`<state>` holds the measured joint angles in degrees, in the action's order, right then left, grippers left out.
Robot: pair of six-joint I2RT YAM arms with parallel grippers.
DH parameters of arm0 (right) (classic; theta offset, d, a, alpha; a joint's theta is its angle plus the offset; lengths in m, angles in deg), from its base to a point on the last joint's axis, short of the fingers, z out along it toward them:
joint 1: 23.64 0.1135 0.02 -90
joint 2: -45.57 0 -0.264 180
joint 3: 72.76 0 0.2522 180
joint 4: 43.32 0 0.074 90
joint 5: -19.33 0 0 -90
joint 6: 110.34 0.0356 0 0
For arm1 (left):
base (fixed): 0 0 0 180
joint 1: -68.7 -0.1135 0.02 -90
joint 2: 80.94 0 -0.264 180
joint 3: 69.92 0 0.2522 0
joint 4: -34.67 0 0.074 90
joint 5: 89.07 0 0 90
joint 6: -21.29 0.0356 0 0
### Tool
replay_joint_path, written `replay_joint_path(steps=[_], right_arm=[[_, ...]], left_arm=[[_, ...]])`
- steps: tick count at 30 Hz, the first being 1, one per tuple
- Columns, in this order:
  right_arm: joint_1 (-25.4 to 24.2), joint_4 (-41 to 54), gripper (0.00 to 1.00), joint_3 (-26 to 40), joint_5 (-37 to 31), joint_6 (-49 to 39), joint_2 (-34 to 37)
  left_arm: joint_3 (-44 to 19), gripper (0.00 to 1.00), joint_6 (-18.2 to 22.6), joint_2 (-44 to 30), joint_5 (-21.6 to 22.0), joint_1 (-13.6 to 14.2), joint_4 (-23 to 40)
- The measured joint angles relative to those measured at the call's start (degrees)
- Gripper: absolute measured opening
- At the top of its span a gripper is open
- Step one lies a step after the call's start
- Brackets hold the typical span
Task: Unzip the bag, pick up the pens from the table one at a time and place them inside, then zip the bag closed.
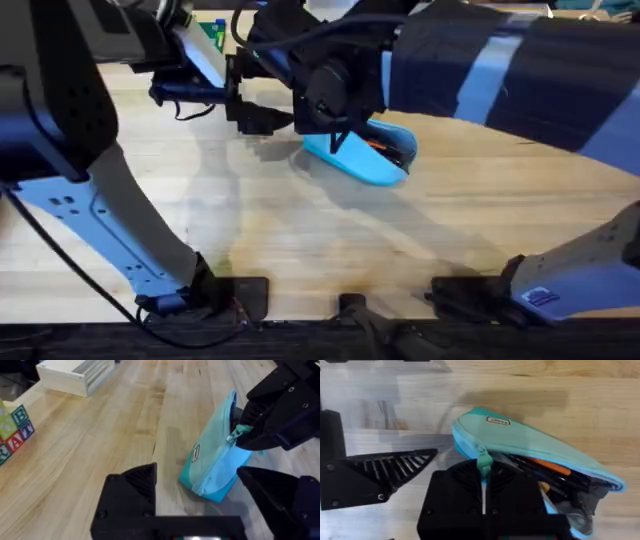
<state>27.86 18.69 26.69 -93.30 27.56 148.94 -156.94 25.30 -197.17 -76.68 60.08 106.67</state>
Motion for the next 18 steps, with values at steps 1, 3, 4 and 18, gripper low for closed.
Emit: replay_joint_path(steps=[1,3,4,18], right_arm=[[0.0,0.0,0.033,0.0,0.0,0.0,0.0],[0.0,0.0,0.033,0.0,0.0,0.0,0.0],[0.0,0.0,0.033,0.0,0.0,0.0,0.0],[0.0,0.0,0.033,0.0,0.0,0.0,0.0]], left_arm=[[0.0,0.991,0.1,-0.2,-0.1,0.4,0.0],[0.0,0.991,0.4,-0.6,-0.4,1.1,0.0],[0.0,0.991,0.4,-0.8,-0.5,1.4,0.0],[-0.1,0.99,0.8,-3.3,-0.2,4.5,0.2]])
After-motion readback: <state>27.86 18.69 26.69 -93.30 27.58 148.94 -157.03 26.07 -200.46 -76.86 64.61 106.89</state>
